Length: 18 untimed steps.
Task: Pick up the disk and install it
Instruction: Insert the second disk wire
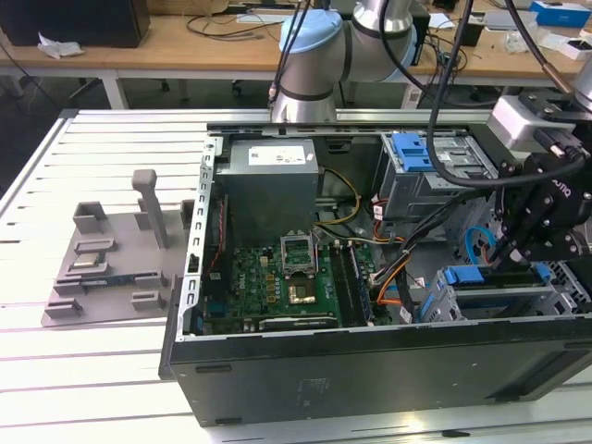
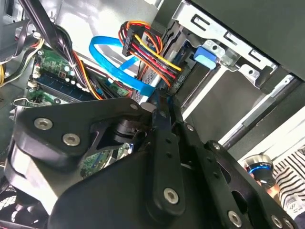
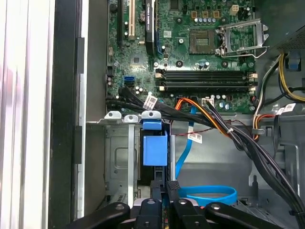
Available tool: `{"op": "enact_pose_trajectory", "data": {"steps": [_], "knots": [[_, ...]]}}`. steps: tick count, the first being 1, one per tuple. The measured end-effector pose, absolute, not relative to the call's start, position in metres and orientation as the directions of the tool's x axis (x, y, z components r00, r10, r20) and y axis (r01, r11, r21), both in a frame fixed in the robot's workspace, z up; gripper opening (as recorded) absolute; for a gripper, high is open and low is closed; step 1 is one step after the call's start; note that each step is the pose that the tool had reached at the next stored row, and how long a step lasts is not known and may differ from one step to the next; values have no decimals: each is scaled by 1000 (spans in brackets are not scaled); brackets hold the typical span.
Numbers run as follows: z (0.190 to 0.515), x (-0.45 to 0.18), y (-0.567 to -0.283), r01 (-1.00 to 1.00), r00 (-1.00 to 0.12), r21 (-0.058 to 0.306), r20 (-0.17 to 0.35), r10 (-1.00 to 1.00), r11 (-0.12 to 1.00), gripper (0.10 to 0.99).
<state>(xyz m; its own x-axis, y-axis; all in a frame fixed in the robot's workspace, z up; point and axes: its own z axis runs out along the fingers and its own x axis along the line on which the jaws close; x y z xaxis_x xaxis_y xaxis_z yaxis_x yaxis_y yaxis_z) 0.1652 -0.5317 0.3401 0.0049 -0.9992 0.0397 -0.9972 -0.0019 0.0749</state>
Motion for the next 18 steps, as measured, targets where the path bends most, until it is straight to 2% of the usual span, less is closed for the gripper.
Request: {"op": "enact_pose_trajectory", "data": {"steps": [6,7,14,15,16,17,18], "knots": [[340,165,-532,-997,5,75,39,-999,-2,173],[340,165,-532,-997,5,75,40,-999,-2,235],[362,165,-531,-997,5,75,40,-999,-2,235],[368,165,-530,-997,5,75,40,-999,-2,157],[370,165,-530,-997,5,75,40,-999,-2,157],[373,165,-530,-997,5,75,40,-999,-2,102],[376,165,-530,-997,5,75,40,-999,-2,106]]}}
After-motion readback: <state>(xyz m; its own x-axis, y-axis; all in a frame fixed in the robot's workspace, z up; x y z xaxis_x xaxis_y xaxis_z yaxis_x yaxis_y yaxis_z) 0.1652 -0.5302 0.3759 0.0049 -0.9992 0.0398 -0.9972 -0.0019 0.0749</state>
